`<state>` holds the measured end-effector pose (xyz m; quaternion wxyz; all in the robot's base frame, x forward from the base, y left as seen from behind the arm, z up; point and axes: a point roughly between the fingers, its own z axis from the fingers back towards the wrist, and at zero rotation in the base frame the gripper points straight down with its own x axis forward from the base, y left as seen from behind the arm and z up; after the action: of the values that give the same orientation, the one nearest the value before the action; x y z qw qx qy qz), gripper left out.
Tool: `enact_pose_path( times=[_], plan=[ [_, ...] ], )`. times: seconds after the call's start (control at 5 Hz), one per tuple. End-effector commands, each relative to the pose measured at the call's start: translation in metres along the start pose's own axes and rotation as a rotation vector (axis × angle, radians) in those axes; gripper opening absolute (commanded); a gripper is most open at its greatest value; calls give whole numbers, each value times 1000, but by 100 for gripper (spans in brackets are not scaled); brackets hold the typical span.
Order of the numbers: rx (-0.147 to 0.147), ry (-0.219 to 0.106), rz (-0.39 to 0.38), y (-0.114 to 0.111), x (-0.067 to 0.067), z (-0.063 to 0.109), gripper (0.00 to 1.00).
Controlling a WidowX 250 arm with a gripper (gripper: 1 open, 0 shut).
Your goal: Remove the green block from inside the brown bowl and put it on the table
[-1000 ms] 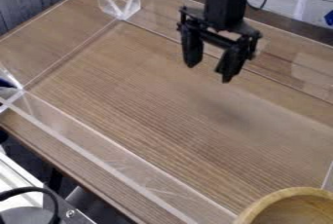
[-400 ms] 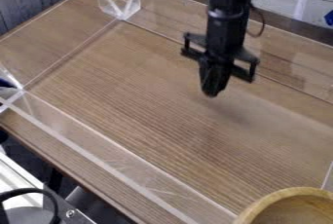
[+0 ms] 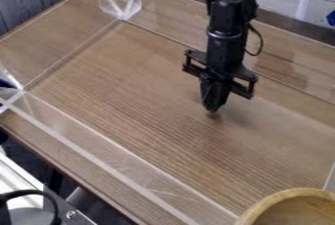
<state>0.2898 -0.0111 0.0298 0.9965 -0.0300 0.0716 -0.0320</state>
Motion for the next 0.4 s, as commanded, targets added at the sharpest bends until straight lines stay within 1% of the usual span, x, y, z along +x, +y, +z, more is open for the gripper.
enact_pose_path(
  times=[0.0, 0.2],
  plan=[
    [-2, -56, 5, 1, 6, 16, 100],
    [-6, -62, 7, 1, 5, 19, 100]
  ],
)
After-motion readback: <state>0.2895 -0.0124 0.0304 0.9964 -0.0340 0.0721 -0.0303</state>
